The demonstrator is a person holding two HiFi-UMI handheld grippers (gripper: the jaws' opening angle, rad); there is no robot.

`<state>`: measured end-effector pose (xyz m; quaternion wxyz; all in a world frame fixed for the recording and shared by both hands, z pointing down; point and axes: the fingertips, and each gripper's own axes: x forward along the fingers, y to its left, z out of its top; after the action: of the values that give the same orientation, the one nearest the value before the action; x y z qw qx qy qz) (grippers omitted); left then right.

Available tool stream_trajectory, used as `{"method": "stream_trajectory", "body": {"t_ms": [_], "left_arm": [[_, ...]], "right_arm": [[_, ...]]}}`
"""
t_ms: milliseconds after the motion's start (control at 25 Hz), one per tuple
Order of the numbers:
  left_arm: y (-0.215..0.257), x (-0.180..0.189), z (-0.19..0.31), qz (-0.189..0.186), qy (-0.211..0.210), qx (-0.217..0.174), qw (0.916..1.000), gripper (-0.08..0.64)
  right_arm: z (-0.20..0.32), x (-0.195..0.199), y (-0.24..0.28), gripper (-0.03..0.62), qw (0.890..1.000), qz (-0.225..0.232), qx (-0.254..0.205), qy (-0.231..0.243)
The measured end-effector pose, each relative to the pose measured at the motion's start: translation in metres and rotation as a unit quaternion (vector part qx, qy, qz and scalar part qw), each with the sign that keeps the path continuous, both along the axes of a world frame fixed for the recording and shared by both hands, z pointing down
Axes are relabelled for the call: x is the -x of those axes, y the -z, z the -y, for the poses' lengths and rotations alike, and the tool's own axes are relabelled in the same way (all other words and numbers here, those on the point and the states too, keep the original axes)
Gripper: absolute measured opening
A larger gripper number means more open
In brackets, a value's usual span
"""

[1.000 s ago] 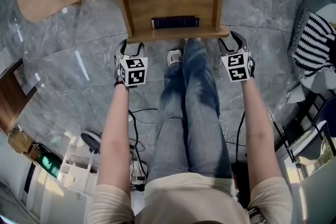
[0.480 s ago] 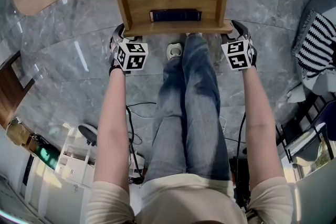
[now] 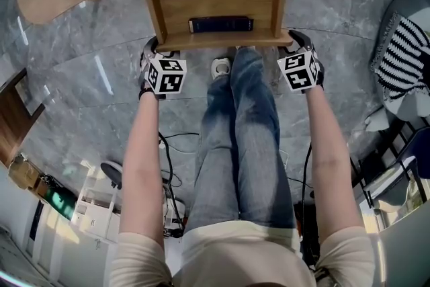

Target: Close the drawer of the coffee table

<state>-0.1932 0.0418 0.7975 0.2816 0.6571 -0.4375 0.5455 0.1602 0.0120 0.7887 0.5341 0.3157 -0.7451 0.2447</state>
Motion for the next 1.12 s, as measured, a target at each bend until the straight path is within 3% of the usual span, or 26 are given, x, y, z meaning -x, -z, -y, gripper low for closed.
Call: {"method": "stream_trajectory", "body": {"t_ms": [1120], "left_arm": [[0.056,-0.002,0.004,-0.006,-0.027,-0.003,0.9996,0.232]], "right_arm": [[0.007,-0.002,0.057,0.170,1.000,0.014,0.020,-0.008]]}}
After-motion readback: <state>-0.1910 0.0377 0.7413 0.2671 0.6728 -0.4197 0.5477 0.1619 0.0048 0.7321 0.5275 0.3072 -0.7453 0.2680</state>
